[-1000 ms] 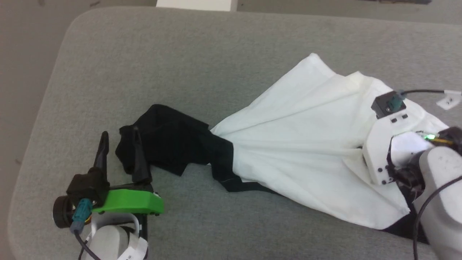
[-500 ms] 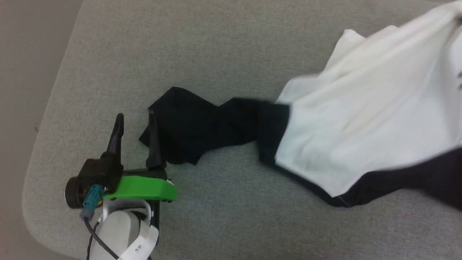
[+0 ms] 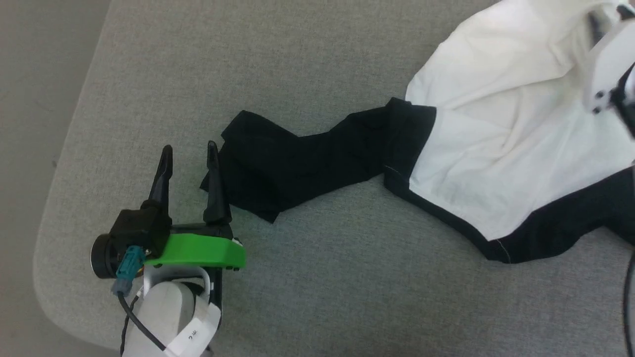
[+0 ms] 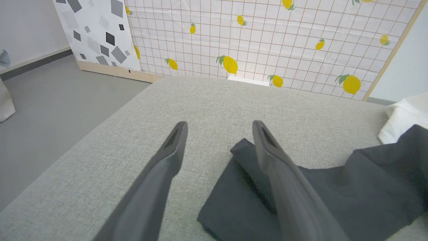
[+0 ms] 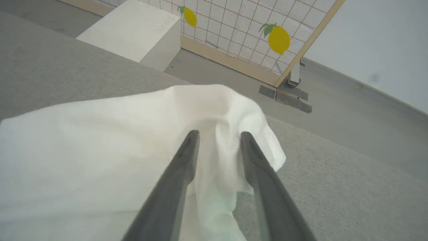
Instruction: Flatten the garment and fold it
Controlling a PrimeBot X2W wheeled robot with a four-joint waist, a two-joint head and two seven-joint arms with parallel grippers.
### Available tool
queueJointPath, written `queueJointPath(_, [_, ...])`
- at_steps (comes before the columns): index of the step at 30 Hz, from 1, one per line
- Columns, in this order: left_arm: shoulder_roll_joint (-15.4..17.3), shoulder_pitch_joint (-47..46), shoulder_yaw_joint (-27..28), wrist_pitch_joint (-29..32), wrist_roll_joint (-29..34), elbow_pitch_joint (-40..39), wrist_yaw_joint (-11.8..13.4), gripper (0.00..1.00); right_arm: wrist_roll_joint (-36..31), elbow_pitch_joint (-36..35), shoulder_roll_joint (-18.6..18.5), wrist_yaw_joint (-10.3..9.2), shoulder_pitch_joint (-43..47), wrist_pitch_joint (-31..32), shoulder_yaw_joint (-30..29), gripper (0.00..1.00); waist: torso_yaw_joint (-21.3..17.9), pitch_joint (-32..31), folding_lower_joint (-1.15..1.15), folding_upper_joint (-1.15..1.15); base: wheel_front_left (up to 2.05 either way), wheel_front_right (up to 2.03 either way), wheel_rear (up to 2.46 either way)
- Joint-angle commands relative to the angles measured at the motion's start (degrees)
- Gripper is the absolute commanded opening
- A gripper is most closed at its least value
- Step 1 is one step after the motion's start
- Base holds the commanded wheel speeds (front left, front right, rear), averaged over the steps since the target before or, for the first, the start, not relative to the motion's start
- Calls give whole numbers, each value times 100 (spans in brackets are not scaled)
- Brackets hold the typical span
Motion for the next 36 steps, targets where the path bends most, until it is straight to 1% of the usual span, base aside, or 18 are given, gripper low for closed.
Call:
queueJointPath(1, [-13,10,27,-27,51,9,0,100,234,-71,151,-12,276,-210,-133,100,-215,-242,-1,0,0,0,0])
queueJointPath(4, [-13,95,82,-27,134,48,-31,100,578,-368,429,-12,773,-647,-198,100,-421,-466,-1,0,0,0,0])
queueJointPath(7, [-13,193,138,-27,202,102,-83,100,877,-873,719,-12,1420,-1114,-232,100,-657,-733,-1,0,0,0,0])
queueJointPath(11, [-13,339,219,-27,266,205,-168,100,1057,-1578,1073,-12,2335,-1553,-308,100,-956,-1090,-1,0,0,0,0])
queueJointPath(15, [-14,468,262,-27,302,319,-265,100,1057,-2219,1371,-12,3250,-1730,-432,100,-1190,-1364,-1,0,0,0,0])
queueJointPath(21, [-14,580,136,-20,239,628,-473,100,1145,-2933,1651,-12,4446,-1683,-707,100,-1432,-1597,-1,0,0,0,0])
queueJointPath(22, [-14,521,4,113,114,780,-581,100,1249,-3102,1678,-12,4732,-1651,-769,100,-1503,-1609,-1,0,0,0,0])
queueJointPath(26, [-14,180,-297,528,-49,950,-752,100,1573,-3308,1686,-12,5086,-1642,-659,100,-1645,-1587,-1,0,0,0,0])
queueJointPath(32, [-13,-633,-707,1368,-28,1427,-879,100,1543,-3522,1688,-12,5193,-1636,-575,100,-1856,-1484,-1,0,0,0,0])
queueJointPath(36, [-5,-1209,-901,1862,-12,1956,-994,100,1498,-3573,1688,-12,5142,-1644,-513,100,-1990,-1393,-1,0,0,0,0])
